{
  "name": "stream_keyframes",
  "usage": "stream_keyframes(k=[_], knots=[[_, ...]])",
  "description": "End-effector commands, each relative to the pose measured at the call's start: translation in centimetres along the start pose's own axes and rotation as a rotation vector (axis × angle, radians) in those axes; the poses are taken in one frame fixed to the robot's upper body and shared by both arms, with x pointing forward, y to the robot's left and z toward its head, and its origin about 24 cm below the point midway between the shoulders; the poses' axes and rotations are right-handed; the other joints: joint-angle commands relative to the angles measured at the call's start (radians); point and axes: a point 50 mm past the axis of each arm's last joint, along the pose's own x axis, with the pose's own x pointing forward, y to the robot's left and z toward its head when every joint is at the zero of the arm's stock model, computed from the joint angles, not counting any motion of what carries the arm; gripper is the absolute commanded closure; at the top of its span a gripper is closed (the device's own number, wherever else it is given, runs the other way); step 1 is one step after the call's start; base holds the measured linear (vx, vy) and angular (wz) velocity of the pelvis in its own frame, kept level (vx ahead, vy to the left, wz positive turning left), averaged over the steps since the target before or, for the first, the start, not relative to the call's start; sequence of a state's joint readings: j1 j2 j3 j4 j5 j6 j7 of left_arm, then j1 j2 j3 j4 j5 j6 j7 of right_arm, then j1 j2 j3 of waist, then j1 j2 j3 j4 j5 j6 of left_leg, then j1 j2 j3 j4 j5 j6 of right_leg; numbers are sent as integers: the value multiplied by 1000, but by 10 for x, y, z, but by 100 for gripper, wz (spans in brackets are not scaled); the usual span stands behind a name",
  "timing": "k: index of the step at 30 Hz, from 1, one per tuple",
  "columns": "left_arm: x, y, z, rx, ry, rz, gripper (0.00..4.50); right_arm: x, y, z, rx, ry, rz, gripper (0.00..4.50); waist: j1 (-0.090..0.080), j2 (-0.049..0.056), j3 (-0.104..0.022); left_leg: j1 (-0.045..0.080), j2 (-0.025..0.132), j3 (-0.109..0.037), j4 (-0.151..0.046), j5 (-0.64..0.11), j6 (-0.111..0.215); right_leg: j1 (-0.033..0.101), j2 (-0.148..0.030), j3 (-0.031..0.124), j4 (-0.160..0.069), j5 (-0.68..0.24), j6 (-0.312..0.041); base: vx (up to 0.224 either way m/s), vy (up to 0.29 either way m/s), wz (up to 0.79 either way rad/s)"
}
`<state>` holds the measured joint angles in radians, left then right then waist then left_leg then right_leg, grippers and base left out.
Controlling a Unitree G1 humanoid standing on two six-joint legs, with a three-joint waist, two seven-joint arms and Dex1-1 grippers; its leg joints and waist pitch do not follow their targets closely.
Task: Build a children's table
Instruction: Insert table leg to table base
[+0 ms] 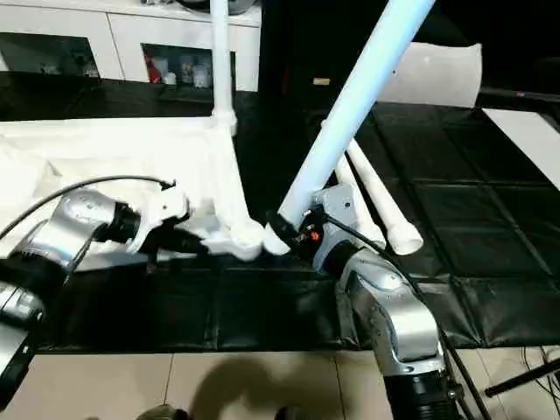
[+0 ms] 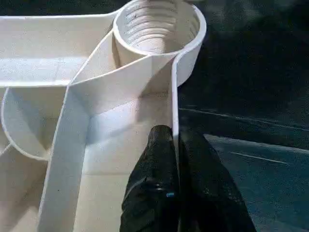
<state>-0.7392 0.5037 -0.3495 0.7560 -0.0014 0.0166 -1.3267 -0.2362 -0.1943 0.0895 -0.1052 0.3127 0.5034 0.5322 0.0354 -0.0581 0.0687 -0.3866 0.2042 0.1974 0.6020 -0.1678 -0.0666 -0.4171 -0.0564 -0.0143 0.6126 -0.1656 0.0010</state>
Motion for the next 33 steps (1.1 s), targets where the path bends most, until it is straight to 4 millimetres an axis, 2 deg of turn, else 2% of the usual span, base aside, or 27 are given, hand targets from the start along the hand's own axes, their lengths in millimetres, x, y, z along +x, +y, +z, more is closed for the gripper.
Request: stream_keyframes(k=[1, 3, 4, 5, 8, 10, 12, 15, 21, 26, 28, 33], knots=[[5, -7, 12, 36, -78, -70, 450, 0, 4, 6, -21, 2, 60, 260, -1, 26, -80, 33, 24, -13, -72, -244, -34, 43, -59, 31, -61, -165, -222, 0, 0, 0], [11, -15, 11, 39, -104, -101, 450, 5, 8, 5, -21, 26, 111, 260, 0, 24, -77, 32, 25, -14, -74, -249, -34, 45, -61, 30, -61, -183, -221, 0, 0, 0], [11, -16, 11, 35, -112, -104, 450, 6, 8, 5, -21, 27, 113, 260, -2, 25, -75, 34, 25, -12, -74, -262, -35, 40, -59, 31, -65, -207, -216, 0, 0, 0], [13, -17, 10, 23, -128, -109, 450, 7, 9, 5, -21, 28, 117, 260, -2, 18, -75, 35, 25, -11, -74, -270, -35, 40, -60, 31, -67, -227, -212, 0, 0, 0], [17, -21, 8, 22, -142, -79, 450, 14, 8, 3, -38, 31, 122, 260, -1, 18, -69, 38, 24, -15, -74, -321, -47, 31, -65, 32, -80, -377, -173, 0, 0, 0], [19, -22, 7, 18, -151, -63, 450, 17, 7, 3, -41, 29, 121, 260, -2, 15, -69, 38, 24, -17, -74, -333, -50, 29, -66, 32, -85, -420, -154, 0, 0, 0], [20, -23, 4, 27, -140, -21, 450, 19, 7, 1, -46, 39, 132, 260, -3, 18, -71, 35, 23, -19, -76, -325, -48, 30, -66, 31, -83, -420, -148, 0, 0, 0], [21, -23, 0, 49, -120, 52, 450, 21, 8, -2, -64, 67, 162, 260, -5, 17, -72, 32, 24, -20, -76, -321, -43, 31, -65, 31, -83, -414, -140, 0, 0, 0], [21, -27, 0, 45, -170, 43, 450, 20, 7, -8, -104, 114, 186, 260, -7, 16, -73, 30, 21, -18, -74, -309, -31, 29, -64, 31, -87, -448, -119, 0, 0, 0], [21, -33, 2, 7, -222, -16, 450, 19, 4, -11, -119, 127, 174, 260, -6, 19, -76, 28, 21, -17, -74, -287, -23, 30, -62, 30, -81, -387, -137, 0, 0, 0], [22, -34, 1, 0, -221, -26, 450, 19, 3, -12, -122, 133, 171, 260, -7, 17, -77, 28, 21, -15, -74, -277, -19, 31, -60, 30, -77, -352, -149, 0, 0, 0], [23, -35, -2, -15, -203, -13, 450, 18, 1, -10, -114, 131, 175, 260, -8, 16, -76, 29, 21, -14, -74, -280, -17, 31, -61, 31, -78, -358, -151, 0, 0, 0]])
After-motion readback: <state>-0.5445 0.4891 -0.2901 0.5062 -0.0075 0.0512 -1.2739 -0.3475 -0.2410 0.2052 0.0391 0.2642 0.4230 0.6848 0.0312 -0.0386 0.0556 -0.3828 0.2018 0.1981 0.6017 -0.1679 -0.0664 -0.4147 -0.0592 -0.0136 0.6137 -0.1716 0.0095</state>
